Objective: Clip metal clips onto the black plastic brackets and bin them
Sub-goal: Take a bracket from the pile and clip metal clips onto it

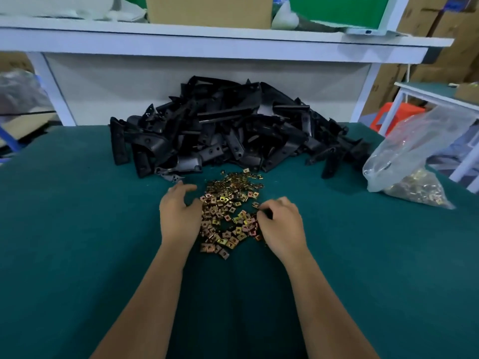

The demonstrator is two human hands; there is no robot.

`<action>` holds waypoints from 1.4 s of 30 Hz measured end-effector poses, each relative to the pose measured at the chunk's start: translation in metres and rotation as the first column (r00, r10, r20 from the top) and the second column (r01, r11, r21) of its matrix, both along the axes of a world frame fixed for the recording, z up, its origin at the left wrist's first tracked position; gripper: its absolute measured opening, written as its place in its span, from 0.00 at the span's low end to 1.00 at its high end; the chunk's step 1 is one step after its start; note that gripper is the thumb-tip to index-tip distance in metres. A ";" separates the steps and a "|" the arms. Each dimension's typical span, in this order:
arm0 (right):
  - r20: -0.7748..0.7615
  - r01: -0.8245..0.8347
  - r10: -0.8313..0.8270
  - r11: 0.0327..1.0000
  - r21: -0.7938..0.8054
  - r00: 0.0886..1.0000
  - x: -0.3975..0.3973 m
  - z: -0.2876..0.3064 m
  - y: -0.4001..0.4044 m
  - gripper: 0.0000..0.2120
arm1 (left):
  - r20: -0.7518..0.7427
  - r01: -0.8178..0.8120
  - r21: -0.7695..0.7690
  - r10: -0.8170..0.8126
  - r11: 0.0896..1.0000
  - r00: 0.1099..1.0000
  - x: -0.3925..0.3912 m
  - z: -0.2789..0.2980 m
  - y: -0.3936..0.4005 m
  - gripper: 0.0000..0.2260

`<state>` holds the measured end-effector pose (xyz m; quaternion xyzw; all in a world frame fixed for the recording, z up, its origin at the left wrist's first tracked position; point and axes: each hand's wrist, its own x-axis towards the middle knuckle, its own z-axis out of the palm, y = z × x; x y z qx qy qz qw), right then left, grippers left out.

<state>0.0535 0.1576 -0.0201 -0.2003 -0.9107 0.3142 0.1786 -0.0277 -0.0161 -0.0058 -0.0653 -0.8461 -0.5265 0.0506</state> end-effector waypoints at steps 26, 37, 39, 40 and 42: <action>0.120 -0.084 0.038 0.913 0.400 0.992 -0.203 0.092 0.043 0.13 | 0.010 -0.078 -0.412 0.090 0.908 0.996 -0.032 -0.013 0.007 0.18; -0.382 0.053 0.052 0.964 0.259 0.923 -0.108 0.091 0.025 0.17 | -0.151 -0.077 -0.125 0.058 0.989 0.987 -0.024 -0.009 0.005 0.11; -0.444 0.062 0.026 0.982 0.181 0.896 -0.079 0.068 -0.002 0.17 | -0.323 0.028 -0.058 -0.045 0.998 0.945 -0.014 -0.005 0.004 0.12; -0.460 0.058 0.014 0.988 0.144 0.888 -0.067 0.056 -0.015 0.17 | -0.378 0.114 -0.044 -0.122 0.993 0.918 -0.007 -0.002 0.006 0.14; -0.480 0.039 -0.003 0.997 0.064 0.877 -0.049 0.037 -0.034 0.16 | -0.370 0.287 0.063 -0.245 0.956 0.896 0.007 0.002 0.012 0.16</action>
